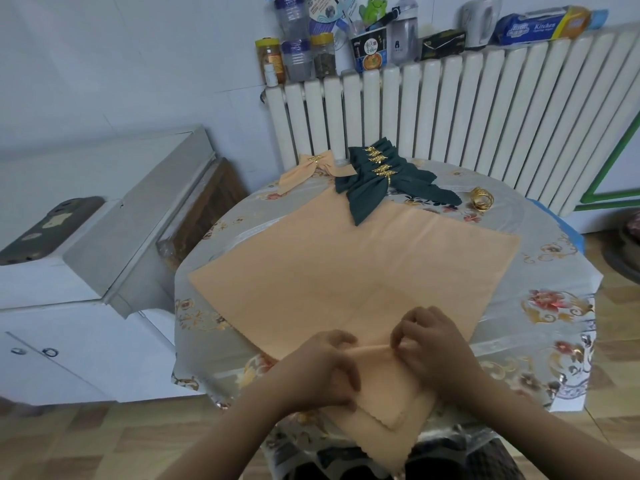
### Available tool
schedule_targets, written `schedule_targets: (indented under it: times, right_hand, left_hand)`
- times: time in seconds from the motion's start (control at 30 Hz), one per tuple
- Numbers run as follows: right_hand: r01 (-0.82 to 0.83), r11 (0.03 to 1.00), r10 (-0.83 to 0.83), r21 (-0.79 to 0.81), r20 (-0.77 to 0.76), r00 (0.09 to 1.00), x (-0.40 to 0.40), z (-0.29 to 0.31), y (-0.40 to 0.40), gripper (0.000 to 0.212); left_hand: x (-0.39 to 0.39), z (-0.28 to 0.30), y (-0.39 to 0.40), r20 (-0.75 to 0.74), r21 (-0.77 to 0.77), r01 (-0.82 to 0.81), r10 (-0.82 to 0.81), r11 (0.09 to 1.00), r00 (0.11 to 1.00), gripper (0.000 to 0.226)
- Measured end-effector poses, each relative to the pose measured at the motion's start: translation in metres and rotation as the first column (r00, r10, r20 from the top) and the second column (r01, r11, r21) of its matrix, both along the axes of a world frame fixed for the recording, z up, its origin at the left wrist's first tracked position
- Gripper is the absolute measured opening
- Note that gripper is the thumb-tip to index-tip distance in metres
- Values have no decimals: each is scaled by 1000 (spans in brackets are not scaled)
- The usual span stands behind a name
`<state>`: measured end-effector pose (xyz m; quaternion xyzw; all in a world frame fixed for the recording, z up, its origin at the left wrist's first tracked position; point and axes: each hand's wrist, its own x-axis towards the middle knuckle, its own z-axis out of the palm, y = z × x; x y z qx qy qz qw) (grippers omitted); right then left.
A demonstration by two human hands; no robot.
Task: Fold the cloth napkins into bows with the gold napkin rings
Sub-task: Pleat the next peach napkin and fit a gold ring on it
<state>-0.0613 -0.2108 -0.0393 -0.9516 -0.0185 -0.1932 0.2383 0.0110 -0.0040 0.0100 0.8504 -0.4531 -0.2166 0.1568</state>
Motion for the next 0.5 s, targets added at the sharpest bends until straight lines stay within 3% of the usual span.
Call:
schedule_targets:
  times: [0.07, 0.17, 0.23, 0.33, 0.5]
  right_hand:
    - [-176, 982, 179, -68, 47, 983, -11, 2, 7, 6]
    - [-340, 940, 338, 1, -126, 933, -29, 2, 12, 19]
    - [-358, 933, 358, 38, -214, 909, -35, -1, 7, 36]
    - [-371, 925, 379, 79, -222, 898, -37, -5, 1, 44]
    - [-253, 941, 289, 227, -143, 947, -33, -4, 5, 29]
  left_hand:
    - [0, -3, 0, 20, -19, 21, -21, 1000, 1000, 12]
    - [2, -8, 0, 30, -45, 53, -52, 998, 998, 11]
    - [3, -12, 1, 35, -52, 68, -66, 996, 997, 9]
    - [0, -14, 1, 36, -78, 58, -55, 995, 998, 10]
    - [8, 1, -2, -73, -85, -6, -1, 996, 997, 5]
